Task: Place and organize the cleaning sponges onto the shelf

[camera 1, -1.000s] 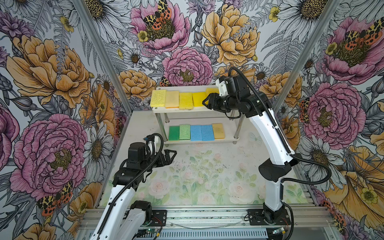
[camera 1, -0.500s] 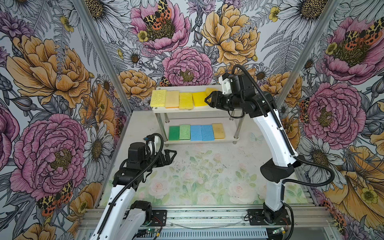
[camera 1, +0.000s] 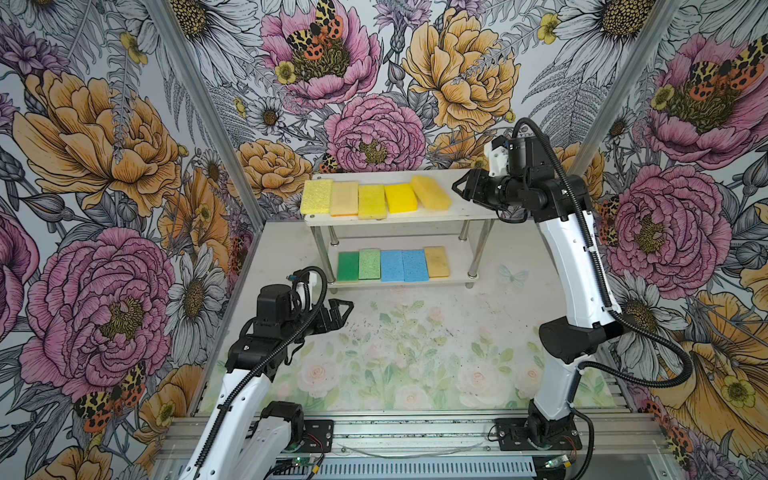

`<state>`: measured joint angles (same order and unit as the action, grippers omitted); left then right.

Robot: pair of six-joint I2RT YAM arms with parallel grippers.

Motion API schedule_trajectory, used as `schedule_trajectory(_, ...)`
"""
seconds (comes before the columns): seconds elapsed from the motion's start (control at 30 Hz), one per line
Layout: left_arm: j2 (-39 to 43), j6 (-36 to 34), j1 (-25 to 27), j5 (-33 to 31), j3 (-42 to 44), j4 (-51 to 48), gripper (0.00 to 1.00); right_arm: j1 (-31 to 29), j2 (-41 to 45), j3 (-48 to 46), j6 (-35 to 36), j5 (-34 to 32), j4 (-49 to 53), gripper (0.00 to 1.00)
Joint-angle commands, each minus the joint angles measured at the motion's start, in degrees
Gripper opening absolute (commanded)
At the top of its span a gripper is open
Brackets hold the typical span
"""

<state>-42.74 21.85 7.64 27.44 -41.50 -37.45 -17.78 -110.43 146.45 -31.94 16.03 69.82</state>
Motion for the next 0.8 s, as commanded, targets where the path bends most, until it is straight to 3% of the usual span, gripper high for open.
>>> schedule_trajectory(0.0,-0.2,-1.5,0.0,-0.9,0.3,0.9,0.99,0.5,-2.1,0.7,1.4,5.9,-0.3,0.53)
schedule_trajectory(0.3,-0.4,-1.5,-0.1,-1.1,0.4,0.9,0.99,0.4,-3.3,-1.9,0.8,7.4,-1.1,0.5)
schedule_trajectory(0.63,-0.6,-1.5,-0.1,-1.1,0.4,0.8,0.99,0.3,-0.2,-9.5,-1.2,7.2,-6.9,0.14)
schedule_trajectory(0.77,-0.6,-1.5,-0.1,-1.0,0.4,0.8,0.99,0.4,3.5,-14.9,-2.9,6.0,-11.5,0.05)
